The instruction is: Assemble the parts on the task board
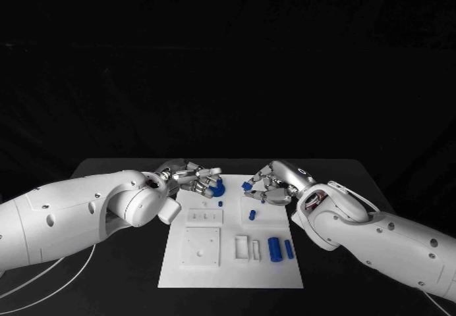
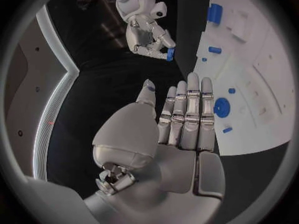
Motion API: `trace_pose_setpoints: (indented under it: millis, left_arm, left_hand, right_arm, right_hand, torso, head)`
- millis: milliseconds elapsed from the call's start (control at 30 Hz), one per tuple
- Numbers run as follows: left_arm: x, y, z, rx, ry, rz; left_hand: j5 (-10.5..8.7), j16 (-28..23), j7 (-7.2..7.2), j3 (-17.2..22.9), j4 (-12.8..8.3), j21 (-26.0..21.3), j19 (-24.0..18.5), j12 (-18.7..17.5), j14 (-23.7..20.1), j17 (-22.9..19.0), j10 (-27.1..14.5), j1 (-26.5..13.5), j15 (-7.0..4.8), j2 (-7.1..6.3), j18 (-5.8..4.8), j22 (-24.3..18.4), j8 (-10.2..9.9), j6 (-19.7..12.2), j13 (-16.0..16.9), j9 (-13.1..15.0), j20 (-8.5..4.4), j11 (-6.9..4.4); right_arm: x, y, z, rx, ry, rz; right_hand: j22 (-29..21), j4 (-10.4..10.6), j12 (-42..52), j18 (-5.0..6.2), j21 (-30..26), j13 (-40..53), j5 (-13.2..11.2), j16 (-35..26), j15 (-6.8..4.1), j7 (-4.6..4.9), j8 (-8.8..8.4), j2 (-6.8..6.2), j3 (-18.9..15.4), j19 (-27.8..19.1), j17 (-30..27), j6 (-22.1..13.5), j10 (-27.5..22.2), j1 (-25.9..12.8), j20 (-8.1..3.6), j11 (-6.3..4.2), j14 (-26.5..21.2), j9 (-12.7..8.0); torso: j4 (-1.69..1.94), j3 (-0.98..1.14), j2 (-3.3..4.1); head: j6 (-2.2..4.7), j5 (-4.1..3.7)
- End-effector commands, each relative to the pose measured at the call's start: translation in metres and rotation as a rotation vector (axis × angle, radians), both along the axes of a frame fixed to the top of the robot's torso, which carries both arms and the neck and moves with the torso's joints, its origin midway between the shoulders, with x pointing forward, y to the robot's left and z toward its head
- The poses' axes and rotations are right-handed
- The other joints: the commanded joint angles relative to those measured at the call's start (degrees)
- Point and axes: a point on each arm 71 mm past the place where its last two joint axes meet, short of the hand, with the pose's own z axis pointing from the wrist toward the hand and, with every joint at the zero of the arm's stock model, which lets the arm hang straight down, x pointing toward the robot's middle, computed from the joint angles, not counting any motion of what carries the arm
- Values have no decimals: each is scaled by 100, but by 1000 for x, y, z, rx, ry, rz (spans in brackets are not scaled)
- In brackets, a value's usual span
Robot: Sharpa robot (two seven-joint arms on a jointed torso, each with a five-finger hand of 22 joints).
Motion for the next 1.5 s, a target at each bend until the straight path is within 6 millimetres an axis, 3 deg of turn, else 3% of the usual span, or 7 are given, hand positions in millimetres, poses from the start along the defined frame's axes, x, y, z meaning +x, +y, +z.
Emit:
trace_pose_setpoints:
  millis: [33, 300, 433, 667, 1133, 1333, 1500]
  left_arm:
    - [-4, -6, -4, 36, 58, -40]
    - [-7, -16, -7, 50, 92, -88]
    - [-8, -19, -7, 57, 102, -99]
    - [-8, -25, -8, 64, 108, -115]
    - [-8, -34, -8, 53, 109, -115]
    - [-7, -35, -7, 45, 108, -107]
    - [-7, -37, -7, 41, 111, -111]
  left_hand:
    - [-23, 31, 12, -26, 85, -22, 31, 11, -16, -6, 25, -117, 9, -30, -36, -12, 16, 27, 7, 6, 19, 23]
    - [-39, -24, 11, 72, 453, -105, 110, 7, 43, -4, 54, -384, -6, -247, -66, -68, 17, 37, 7, 7, -10, 15]
    - [-38, -43, 8, 163, 494, -148, 144, 8, 57, -1, 61, -354, -8, -294, -67, -92, 18, 41, 7, 7, -12, 12]
    - [-30, -18, 8, 183, 291, -152, 139, 10, 41, 2, 55, -244, -4, -212, -58, -94, 17, 40, 7, 7, -2, 13]
    - [-27, 4, 11, 185, 179, -145, 127, 10, 19, -1, 44, -210, 0, -120, -55, -93, 15, 23, 7, 6, 3, 16]
    - [-13, 24, 5, 216, 89, -130, 117, 11, 12, -1, 44, -146, -1, 21, -49, -88, 14, 24, 6, 5, 6, 13]
    - [165, 46, -5, 308, -29, -108, 98, 8, -5, -2, 39, 11, -3, 159, -46, -80, 12, 14, 5, 3, 7, 7]
  right_arm:
    - [-1, 5, 1, -22, -10, 15]
    - [0, 12, 3, -21, -11, 30]
    - [0, 15, 3, -19, -11, 37]
    - [-1, 20, 4, -17, -12, 47]
    - [-1, 23, 4, -20, -7, 60]
    - [-2, 25, 4, -18, -7, 67]
    - [-2, 26, 5, -17, -8, 70]
  right_hand:
    - [103, 11, -28, -65, 9, 8, 29, -32, -14, 1, 28, 19, -27, 296, 7, -33, 15, 56, -33, 8, 28, 8]
    - [103, 11, -28, -65, 9, 8, 29, -32, -14, 1, 28, 19, -27, 296, 7, -33, 15, 56, -33, 8, 28, 8]
    - [99, 19, -26, -63, 8, 13, 31, -38, -13, 1, 28, 25, -33, 294, 6, -33, 16, 64, -30, 8, 27, 8]
    - [95, 19, -39, -62, -3, 5, 37, -50, -13, 1, 28, 26, -36, 293, -1, -35, 6, 71, -29, 9, 23, 8]
    - [90, 22, -40, -60, -7, 6, 37, -55, -12, 3, 28, 28, -46, 292, -2, -37, 7, 69, -29, 10, 23, 8]
    - [89, 21, -37, -60, -9, 11, 49, -55, -13, 2, 28, 34, -48, 292, -1, -37, 9, 73, -29, 9, 24, 8]
    - [89, 21, -37, -60, -9, 11, 49, -55, -13, 2, 28, 34, -48, 292, -1, -37, 9, 73, -29, 9, 24, 8]
  torso:
    - [-4, -2, 3]
    - [-10, -5, 2]
    - [-9, -3, 4]
    - [-7, -3, 1]
    - [-16, 1, 1]
    - [-13, 2, 0]
    - [-11, 4, -1]
  head:
    - [13, 39]
    - [26, 101]
    - [29, 114]
    - [30, 128]
    - [29, 143]
    - [27, 136]
    - [19, 132]
